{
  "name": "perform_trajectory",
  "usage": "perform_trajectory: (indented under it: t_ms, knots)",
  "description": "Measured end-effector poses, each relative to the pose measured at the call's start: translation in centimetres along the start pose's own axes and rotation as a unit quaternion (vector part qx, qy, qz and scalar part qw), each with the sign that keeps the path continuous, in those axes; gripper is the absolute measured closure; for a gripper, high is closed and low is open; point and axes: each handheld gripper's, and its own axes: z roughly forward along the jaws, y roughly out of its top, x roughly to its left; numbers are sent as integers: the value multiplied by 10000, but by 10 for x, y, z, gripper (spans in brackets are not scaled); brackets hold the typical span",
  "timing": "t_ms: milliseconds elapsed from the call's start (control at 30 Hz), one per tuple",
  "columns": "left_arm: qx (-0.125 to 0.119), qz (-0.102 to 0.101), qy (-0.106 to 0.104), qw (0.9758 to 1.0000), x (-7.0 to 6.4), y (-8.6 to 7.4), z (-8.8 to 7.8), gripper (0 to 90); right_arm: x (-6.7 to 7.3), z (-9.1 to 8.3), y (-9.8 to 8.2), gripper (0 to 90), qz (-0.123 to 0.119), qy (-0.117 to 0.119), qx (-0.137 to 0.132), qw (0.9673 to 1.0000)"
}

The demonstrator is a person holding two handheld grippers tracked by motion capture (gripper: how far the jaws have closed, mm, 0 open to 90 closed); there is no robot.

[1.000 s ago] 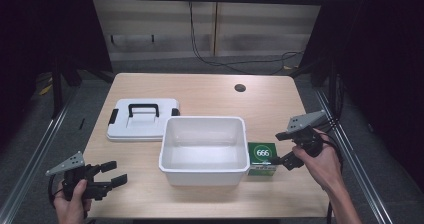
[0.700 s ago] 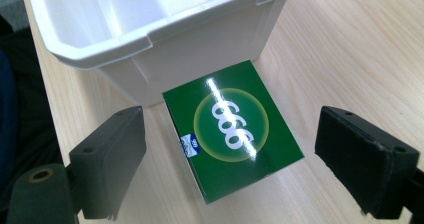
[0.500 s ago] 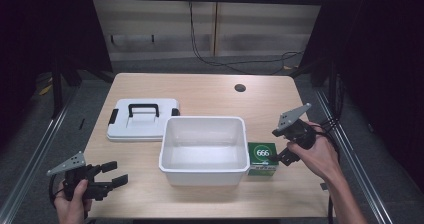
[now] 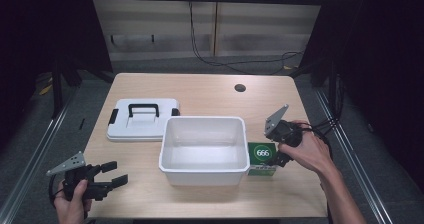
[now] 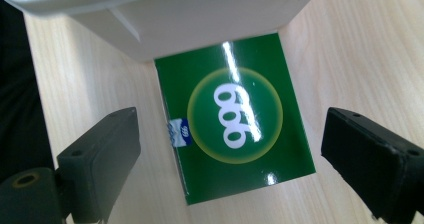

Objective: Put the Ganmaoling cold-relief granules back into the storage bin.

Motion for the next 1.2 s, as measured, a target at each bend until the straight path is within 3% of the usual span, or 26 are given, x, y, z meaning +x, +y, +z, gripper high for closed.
perform_trajectory:
  t_ms: [33, 200, 433, 533, 933, 1200]
  knots:
    - [4, -6, -6, 10000, 0, 0, 0, 179, -1, 5, 0, 79, -57, 121, 152, 9998]
    - [11, 20, 10, 10000, 0, 0, 0, 179, -4, 10, 0, 79, -274, 68, 253, 9993]
    - [15, -15, -10, 10000, 0, 0, 1, 179, -5, 18, 4, 79, -383, 186, 491, 9979]
    - [7, -14, -3, 10000, 0, 0, 0, 180, -6, 21, 5, 78, -447, 183, 422, 9979]
    - [3, -20, -5, 10000, 0, 0, 0, 180, -9, 39, 12, 108, -582, 275, 674, 9957]
    - [1, -21, -9, 10000, 0, 0, 0, 179, -12, 39, 12, 142, -648, 344, 674, 9950]
